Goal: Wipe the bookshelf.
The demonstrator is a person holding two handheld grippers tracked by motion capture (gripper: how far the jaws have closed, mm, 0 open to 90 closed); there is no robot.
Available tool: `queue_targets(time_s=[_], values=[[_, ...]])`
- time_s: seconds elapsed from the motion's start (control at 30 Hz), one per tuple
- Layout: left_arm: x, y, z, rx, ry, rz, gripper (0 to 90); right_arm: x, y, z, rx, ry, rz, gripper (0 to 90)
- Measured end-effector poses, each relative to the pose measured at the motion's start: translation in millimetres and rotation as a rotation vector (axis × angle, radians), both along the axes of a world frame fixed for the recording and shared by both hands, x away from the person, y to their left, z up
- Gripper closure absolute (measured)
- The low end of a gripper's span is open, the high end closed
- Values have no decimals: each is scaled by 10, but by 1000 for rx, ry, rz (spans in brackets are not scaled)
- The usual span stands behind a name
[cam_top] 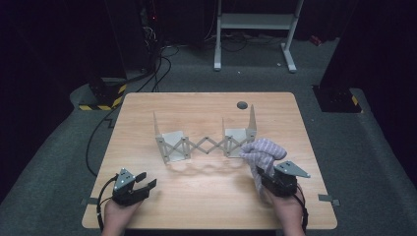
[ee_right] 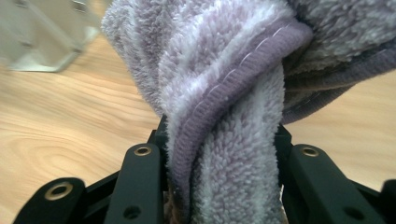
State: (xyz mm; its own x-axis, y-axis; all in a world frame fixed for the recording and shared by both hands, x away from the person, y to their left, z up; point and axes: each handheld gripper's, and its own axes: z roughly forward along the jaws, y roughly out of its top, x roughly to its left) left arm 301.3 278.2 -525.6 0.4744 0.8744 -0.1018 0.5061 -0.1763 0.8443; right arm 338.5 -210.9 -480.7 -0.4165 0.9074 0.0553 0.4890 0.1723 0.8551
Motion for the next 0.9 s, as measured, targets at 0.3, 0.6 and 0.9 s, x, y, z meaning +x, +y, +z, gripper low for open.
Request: queue_targets(time_s=[0.3,0.6,0.9], values=[[-2,-11,6,-1,-5,-3,450,52,-270,-93,-45,25,-95,606],[0,-27,0,7,-2,-9,450,146,-232,-311,-99,121,-80,556],[1,-30,-1,7,-1,-10,450,161,-237,-257,-97,117,-111,359]])
